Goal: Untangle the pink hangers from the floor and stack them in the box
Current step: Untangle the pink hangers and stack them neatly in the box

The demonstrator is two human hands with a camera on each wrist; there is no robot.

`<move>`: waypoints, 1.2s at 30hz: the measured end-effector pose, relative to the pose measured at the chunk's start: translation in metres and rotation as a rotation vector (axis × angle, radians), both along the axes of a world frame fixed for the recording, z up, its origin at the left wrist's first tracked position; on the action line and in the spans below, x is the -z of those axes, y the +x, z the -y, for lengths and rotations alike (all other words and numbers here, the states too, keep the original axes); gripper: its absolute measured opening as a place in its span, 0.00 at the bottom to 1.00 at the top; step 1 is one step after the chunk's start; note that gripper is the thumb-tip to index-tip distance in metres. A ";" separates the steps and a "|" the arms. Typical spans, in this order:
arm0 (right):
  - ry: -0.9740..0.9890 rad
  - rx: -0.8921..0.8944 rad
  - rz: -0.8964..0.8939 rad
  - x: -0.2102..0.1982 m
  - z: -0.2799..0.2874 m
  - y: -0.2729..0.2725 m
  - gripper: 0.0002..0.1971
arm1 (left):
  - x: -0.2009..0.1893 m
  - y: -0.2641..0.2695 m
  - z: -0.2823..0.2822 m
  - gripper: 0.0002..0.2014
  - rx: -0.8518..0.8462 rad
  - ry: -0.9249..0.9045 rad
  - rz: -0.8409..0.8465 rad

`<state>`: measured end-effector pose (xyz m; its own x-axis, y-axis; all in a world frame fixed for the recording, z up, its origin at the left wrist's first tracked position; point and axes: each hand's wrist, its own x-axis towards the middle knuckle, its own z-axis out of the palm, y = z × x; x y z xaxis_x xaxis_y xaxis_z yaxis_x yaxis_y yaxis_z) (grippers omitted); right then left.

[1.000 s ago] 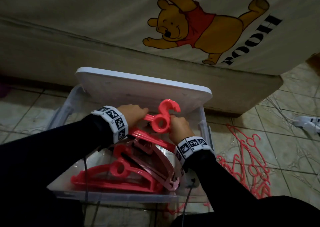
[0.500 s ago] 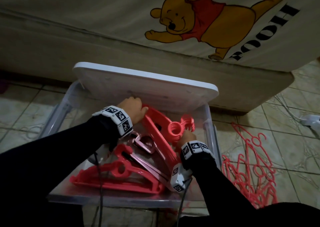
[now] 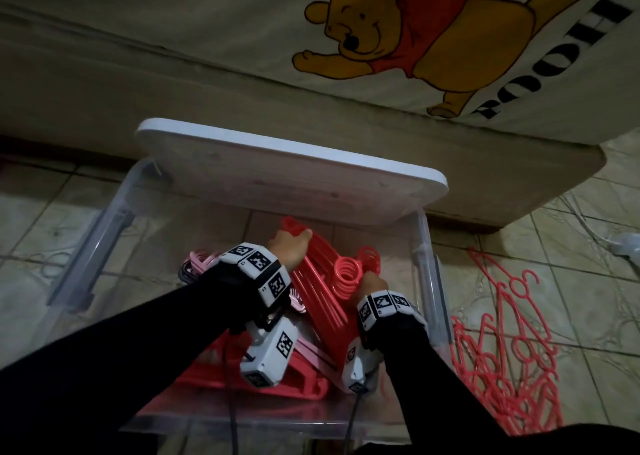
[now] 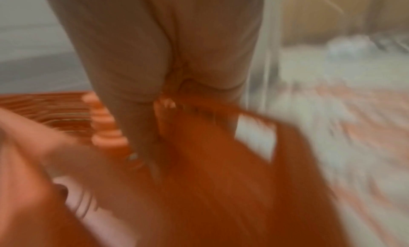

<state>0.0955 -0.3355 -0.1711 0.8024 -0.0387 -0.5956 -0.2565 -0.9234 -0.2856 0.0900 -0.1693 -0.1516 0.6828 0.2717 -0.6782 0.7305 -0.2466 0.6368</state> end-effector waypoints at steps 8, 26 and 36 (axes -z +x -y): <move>0.000 -0.111 -0.112 -0.033 0.002 0.006 0.14 | -0.011 -0.020 0.024 0.36 -0.078 -0.291 -0.056; -0.098 -0.203 0.163 0.046 0.015 -0.002 0.22 | -0.011 -0.024 0.040 0.36 -0.186 -0.418 -0.094; -0.002 -0.103 -0.051 0.030 0.010 0.000 0.32 | -0.011 -0.014 0.045 0.37 -0.427 -0.535 -0.001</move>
<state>0.0955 -0.3451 -0.2007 0.7708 0.0415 -0.6358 -0.1739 -0.9463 -0.2726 0.0756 -0.2144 -0.1409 0.5897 0.1446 -0.7946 0.6942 0.4120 0.5902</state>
